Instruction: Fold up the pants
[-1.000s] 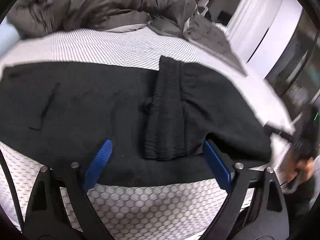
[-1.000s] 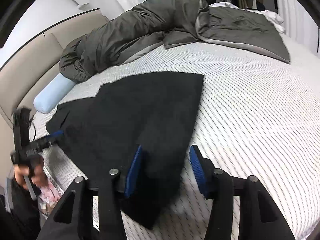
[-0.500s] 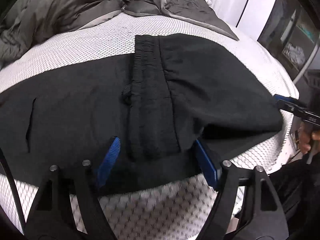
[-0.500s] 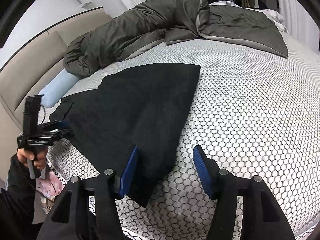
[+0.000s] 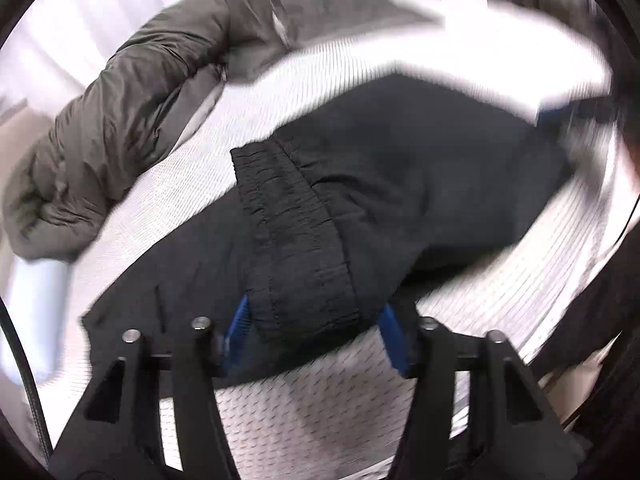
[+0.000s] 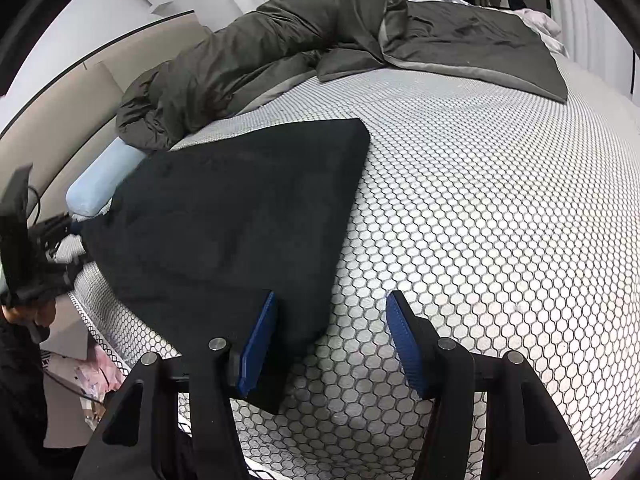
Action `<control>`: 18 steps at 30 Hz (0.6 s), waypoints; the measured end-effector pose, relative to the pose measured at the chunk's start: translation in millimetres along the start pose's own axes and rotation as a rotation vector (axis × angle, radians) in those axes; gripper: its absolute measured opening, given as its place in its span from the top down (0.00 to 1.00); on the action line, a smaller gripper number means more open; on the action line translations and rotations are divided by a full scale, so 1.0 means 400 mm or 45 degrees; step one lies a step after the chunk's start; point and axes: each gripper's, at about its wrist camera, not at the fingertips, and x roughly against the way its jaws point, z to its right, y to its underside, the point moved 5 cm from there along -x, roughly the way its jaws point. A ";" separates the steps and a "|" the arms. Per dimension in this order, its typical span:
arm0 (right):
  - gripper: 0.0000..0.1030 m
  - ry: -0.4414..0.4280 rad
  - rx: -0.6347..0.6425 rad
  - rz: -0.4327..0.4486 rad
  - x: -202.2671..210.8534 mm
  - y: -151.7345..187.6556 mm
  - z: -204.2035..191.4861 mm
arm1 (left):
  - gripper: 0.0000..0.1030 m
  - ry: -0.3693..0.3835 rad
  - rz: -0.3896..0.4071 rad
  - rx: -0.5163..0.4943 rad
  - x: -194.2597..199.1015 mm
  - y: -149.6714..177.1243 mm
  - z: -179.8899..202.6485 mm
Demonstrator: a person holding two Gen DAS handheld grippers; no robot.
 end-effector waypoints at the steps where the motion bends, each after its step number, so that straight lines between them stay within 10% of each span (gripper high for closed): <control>1: 0.44 -0.003 -0.004 0.001 0.002 0.001 0.001 | 0.36 -0.016 -0.042 -0.011 -0.025 0.020 0.004; 10: 0.44 -0.170 -0.083 0.000 0.036 0.019 -0.008 | 0.19 0.287 0.134 0.388 0.060 0.080 -0.074; 16: 0.46 -0.334 -0.107 -0.112 0.019 0.063 -0.052 | 0.20 0.284 0.114 0.595 0.002 0.066 -0.159; 18: 0.73 -0.338 -0.092 -0.154 -0.002 0.072 -0.069 | 0.30 0.333 0.086 0.651 -0.046 0.054 -0.161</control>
